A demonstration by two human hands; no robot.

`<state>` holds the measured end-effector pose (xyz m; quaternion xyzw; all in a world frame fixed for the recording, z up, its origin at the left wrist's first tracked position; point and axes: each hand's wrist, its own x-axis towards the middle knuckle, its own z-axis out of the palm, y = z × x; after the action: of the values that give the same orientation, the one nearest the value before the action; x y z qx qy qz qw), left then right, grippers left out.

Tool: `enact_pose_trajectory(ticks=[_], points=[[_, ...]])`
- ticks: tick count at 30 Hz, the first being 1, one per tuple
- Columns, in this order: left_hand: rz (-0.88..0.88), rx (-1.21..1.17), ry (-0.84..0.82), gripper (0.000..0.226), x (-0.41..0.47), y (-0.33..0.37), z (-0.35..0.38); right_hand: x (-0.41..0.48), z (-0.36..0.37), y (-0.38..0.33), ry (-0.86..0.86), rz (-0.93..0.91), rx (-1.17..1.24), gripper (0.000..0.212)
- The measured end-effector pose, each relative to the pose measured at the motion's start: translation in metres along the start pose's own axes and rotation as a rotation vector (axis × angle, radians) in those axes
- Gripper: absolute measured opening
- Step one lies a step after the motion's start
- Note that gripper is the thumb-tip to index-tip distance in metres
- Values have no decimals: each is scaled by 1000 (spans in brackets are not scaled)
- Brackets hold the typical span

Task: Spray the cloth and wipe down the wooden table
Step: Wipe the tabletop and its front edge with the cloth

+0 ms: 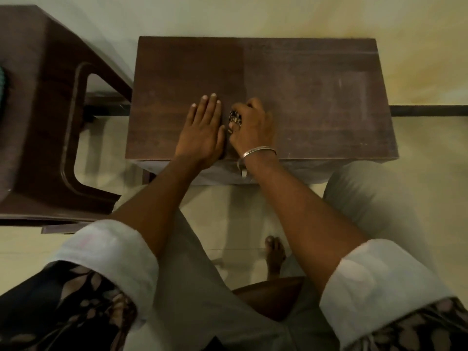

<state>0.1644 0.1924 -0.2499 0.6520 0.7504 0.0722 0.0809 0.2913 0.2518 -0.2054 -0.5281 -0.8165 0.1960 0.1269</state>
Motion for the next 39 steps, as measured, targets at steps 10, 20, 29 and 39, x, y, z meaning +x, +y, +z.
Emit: enact_pose_trajectory(ticks=[10, 20, 29, 39], points=[[159, 8, 27, 62, 4, 5, 4, -7, 2, 9, 22, 18, -32, 26], [141, 6, 38, 61, 4, 5, 1, -24, 3, 18, 31, 17, -40, 30], [140, -18, 52, 60, 5, 5, 0, 7, 0, 15, 41, 59, -28, 30], [133, -44, 47, 61, 11, -3, 3, 71, -2, 11, 31, 68, 6, 36]])
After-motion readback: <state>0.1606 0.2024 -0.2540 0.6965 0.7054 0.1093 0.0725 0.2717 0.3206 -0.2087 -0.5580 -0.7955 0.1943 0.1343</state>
